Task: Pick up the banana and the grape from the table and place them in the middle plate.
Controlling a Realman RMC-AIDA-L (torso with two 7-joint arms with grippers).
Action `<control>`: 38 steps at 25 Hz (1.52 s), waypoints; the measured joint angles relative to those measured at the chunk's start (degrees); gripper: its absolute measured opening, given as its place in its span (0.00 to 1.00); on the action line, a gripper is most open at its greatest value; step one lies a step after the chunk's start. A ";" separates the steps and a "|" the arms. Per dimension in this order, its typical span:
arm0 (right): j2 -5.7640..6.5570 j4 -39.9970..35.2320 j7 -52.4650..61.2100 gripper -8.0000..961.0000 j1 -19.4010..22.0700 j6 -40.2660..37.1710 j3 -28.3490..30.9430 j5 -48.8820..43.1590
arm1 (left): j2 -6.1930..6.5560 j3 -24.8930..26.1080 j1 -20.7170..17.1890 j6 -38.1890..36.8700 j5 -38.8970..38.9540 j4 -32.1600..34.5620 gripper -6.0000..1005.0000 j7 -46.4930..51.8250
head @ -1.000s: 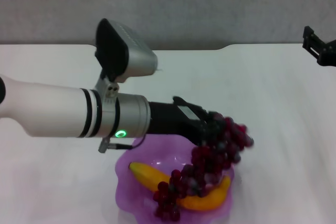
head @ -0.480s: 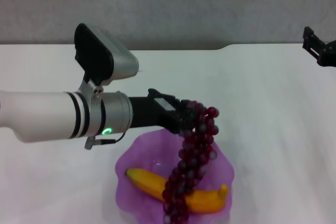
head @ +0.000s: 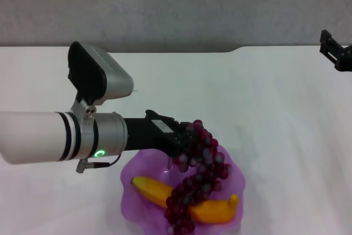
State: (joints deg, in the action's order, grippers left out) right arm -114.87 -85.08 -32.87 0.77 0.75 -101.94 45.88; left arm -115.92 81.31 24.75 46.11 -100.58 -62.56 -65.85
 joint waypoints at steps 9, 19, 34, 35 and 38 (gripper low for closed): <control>0.00 0.00 -0.08 0.77 -0.15 0.66 0.08 -0.09 | -0.13 1.08 -0.78 1.97 -1.55 -0.06 0.21 0.10; 0.00 -0.16 -0.22 0.77 -0.01 0.66 0.09 -0.12 | -0.14 1.69 -2.13 2.39 -1.56 -1.32 0.24 -1.13; 0.00 -0.90 -0.36 0.77 0.00 1.42 0.04 -0.23 | -0.41 7.37 -9.83 2.54 -1.15 -18.64 0.67 -3.94; 0.00 -1.00 -0.36 0.77 -0.04 1.43 -0.02 -0.21 | -0.48 8.11 -10.12 2.11 -1.02 -20.38 0.71 -4.25; 0.00 -1.59 -0.36 0.77 -0.38 1.45 -0.36 -0.25 | -0.56 9.94 -10.36 -1.54 -0.78 -23.62 0.80 -5.21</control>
State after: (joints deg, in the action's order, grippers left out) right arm -114.87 -86.67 -33.23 0.39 2.20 -102.30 45.63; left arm -116.48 91.24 14.39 44.57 -101.36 -86.18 -71.06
